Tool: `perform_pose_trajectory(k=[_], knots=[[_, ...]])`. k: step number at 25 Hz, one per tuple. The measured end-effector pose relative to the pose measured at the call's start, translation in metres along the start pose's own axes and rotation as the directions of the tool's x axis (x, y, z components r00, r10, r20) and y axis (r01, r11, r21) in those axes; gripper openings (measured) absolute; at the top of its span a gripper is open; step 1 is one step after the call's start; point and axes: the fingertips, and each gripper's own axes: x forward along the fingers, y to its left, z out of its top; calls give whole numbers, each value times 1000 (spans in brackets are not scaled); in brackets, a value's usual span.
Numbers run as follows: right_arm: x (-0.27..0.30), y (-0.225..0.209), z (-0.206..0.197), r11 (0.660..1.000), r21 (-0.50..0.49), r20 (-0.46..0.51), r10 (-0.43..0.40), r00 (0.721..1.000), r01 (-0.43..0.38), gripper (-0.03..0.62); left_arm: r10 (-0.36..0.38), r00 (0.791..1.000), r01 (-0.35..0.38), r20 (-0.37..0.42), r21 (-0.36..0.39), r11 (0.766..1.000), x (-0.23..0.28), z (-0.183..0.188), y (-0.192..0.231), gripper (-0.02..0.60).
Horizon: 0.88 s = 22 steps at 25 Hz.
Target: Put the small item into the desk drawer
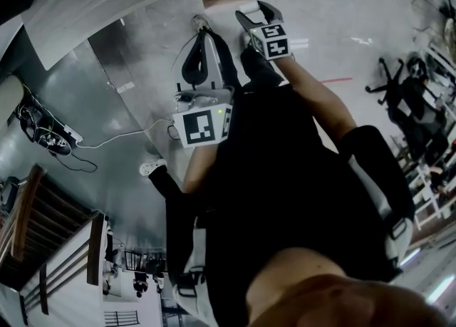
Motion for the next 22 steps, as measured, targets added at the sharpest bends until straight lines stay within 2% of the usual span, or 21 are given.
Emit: perform_pose_trajectory(k=[7, 22], knots=[[29, -1, -33, 1000, 5, -88, -4, 996, 4, 285, -15, 1000, 15, -15, -7, 1000, 0, -8, -3, -9], [83, -12, -66, 997, 60, -172, -27, 985, 38, 285, -24, 999, 22, -45, -31, 999, 10, -25, 3, -9]])
